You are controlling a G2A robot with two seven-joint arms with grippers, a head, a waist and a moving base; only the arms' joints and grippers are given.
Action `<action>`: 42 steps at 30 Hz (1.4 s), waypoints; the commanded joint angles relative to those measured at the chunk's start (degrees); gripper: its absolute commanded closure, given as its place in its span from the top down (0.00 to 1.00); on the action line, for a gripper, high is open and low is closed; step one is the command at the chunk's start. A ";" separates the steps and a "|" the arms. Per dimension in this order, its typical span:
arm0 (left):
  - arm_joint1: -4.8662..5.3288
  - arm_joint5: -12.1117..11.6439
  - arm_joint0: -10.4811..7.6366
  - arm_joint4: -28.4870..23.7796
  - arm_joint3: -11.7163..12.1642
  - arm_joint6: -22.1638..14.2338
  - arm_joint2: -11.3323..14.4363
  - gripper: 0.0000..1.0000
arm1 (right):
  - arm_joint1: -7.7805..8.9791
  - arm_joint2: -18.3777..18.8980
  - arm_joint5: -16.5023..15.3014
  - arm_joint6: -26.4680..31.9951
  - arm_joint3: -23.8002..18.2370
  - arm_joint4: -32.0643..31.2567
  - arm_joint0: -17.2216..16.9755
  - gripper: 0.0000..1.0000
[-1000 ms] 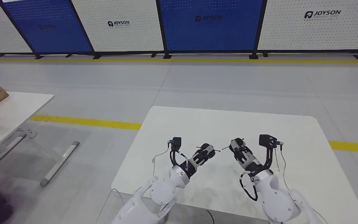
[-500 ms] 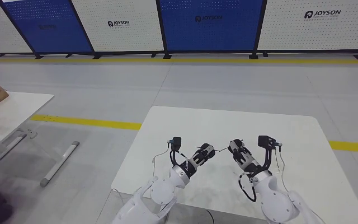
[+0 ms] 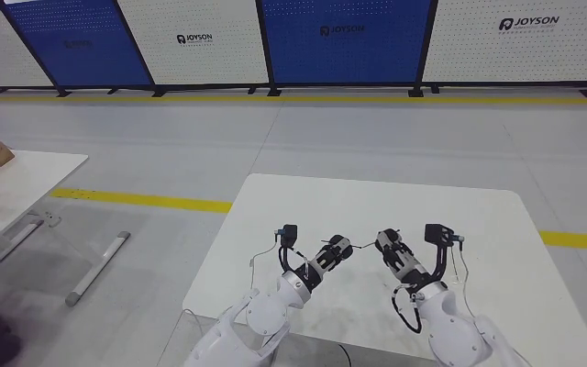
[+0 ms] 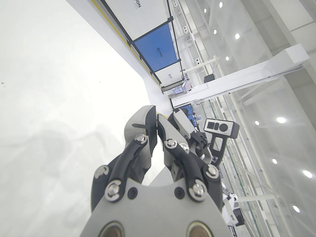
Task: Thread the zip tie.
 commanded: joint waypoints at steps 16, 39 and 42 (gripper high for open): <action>0.00 0.00 0.00 0.00 0.00 0.00 0.00 0.00 | -1.00 -1.01 0.49 2.31 0.88 -1.41 0.90 0.00; 0.00 0.00 0.00 0.00 0.00 0.00 0.00 0.00 | -2.36 0.64 -2.76 -0.89 2.43 4.04 -0.20 0.00; 0.00 0.00 0.00 0.00 0.00 0.00 0.00 0.00 | -2.36 0.85 -2.93 -0.34 2.25 3.55 -0.64 0.00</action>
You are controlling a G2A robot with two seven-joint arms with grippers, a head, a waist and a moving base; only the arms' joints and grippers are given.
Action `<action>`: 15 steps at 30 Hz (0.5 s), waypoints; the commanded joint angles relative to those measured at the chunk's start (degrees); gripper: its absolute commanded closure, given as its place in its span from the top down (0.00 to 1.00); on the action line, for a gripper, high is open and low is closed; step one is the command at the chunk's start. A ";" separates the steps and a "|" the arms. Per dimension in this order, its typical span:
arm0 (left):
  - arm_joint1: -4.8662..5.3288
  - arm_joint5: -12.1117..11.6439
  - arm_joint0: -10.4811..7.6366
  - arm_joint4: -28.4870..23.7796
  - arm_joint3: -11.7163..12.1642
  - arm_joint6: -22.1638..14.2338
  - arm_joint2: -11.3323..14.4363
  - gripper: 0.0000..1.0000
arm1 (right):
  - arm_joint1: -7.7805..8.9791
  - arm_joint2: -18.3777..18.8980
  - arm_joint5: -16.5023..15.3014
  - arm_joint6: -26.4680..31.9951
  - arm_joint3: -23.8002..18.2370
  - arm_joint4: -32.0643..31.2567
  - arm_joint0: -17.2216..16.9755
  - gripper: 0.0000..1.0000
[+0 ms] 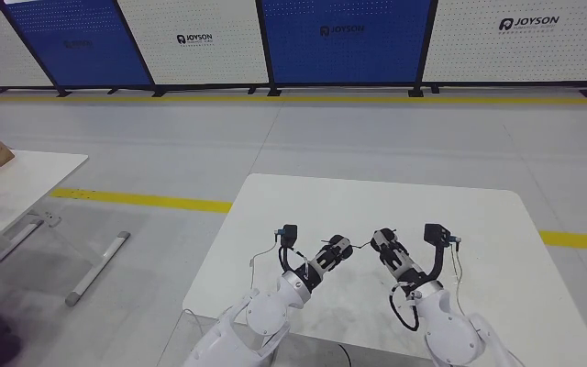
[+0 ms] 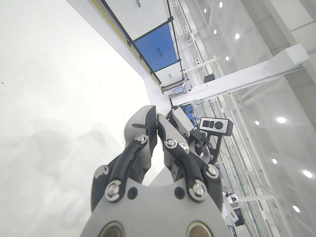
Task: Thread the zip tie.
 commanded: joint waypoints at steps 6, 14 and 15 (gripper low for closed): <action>0.00 0.00 0.00 0.00 0.00 0.00 0.00 0.00 | -0.14 0.25 0.03 1.01 0.05 -0.70 -0.29 0.00; 0.00 0.00 0.00 0.00 0.00 0.00 0.00 0.00 | -0.07 1.31 -2.76 2.04 -0.74 -1.10 -1.30 0.23; 0.00 0.00 0.00 0.00 0.00 0.00 0.00 0.00 | -0.07 1.43 -3.13 2.16 -0.94 -1.17 -1.47 0.25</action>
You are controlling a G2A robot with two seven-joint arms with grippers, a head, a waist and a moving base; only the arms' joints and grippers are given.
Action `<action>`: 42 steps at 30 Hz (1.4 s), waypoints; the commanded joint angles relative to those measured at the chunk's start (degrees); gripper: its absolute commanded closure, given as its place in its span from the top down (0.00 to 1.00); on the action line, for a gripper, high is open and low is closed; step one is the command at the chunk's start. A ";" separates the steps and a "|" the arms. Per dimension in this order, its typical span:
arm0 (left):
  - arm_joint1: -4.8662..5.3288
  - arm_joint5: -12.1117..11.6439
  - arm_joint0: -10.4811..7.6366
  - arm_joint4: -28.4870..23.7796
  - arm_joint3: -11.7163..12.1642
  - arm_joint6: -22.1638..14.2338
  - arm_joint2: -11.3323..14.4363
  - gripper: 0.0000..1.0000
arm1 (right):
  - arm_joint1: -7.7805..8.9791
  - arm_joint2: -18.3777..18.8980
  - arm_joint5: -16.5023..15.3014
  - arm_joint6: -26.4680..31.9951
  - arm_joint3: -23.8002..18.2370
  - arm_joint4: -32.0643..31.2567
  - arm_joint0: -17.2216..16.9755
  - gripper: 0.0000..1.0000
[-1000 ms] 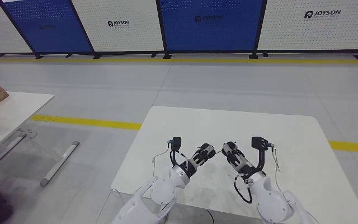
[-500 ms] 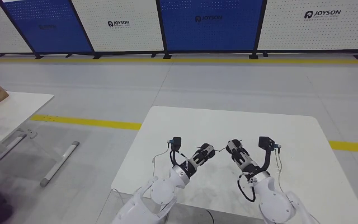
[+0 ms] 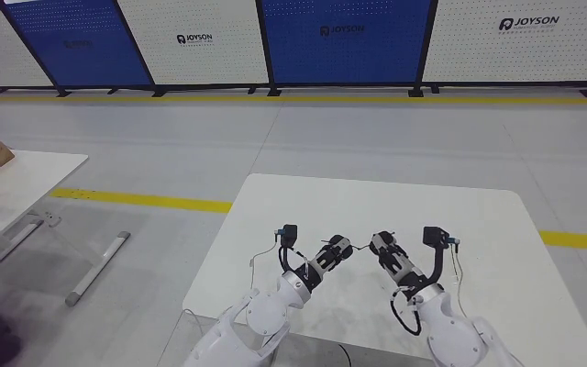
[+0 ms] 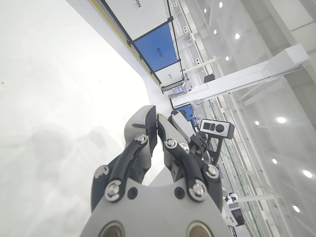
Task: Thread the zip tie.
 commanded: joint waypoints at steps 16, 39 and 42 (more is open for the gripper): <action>0.00 0.00 0.00 0.00 0.00 0.00 0.00 0.00 | 0.09 0.83 -1.95 0.30 -1.54 -4.58 -2.46 0.18; 0.00 0.00 0.00 0.00 0.00 0.00 0.00 0.00 | -0.40 0.18 -1.75 6.98 -0.56 -4.54 0.36 0.00; 0.00 0.00 0.00 0.00 0.00 0.00 0.00 0.00 | -0.36 0.60 -2.51 7.77 -0.55 -3.69 0.24 0.00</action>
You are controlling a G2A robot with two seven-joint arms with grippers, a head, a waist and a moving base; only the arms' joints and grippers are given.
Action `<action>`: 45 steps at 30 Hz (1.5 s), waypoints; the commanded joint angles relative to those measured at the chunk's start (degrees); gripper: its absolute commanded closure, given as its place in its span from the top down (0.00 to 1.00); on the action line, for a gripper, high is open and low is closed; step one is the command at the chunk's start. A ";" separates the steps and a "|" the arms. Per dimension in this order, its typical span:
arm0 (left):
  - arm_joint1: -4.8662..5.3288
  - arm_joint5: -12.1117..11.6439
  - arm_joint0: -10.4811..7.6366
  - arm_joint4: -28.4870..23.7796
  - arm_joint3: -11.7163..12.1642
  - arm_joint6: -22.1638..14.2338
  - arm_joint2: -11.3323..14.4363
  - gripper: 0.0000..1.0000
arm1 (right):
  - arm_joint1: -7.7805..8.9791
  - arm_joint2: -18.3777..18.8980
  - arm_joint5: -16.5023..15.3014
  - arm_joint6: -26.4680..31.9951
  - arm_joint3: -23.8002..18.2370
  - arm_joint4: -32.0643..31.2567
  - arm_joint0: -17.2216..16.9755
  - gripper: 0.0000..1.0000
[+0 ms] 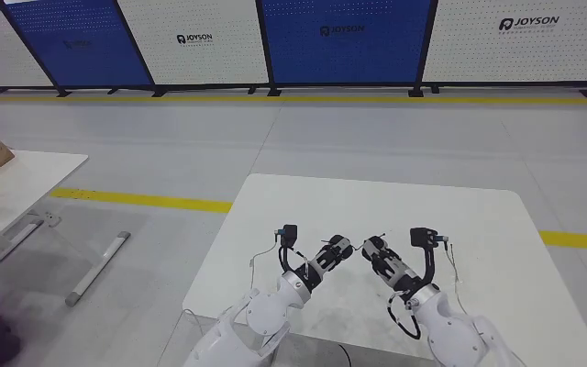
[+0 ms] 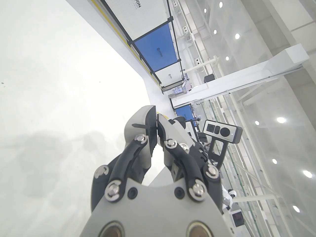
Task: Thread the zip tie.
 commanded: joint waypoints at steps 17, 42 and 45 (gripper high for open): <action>-0.20 -2.91 0.07 -0.23 0.34 1.47 0.26 0.00 | -0.01 1.11 -0.45 -0.29 0.01 1.56 -0.58 0.00; -0.38 -3.79 -0.02 3.03 0.46 1.84 1.54 0.78 | -0.20 2.22 -2.51 -0.97 0.24 3.70 -1.24 0.00; -0.38 -3.71 -0.02 3.56 0.41 1.96 1.58 0.50 | -0.23 2.20 -2.54 -1.33 0.18 3.26 -1.37 0.00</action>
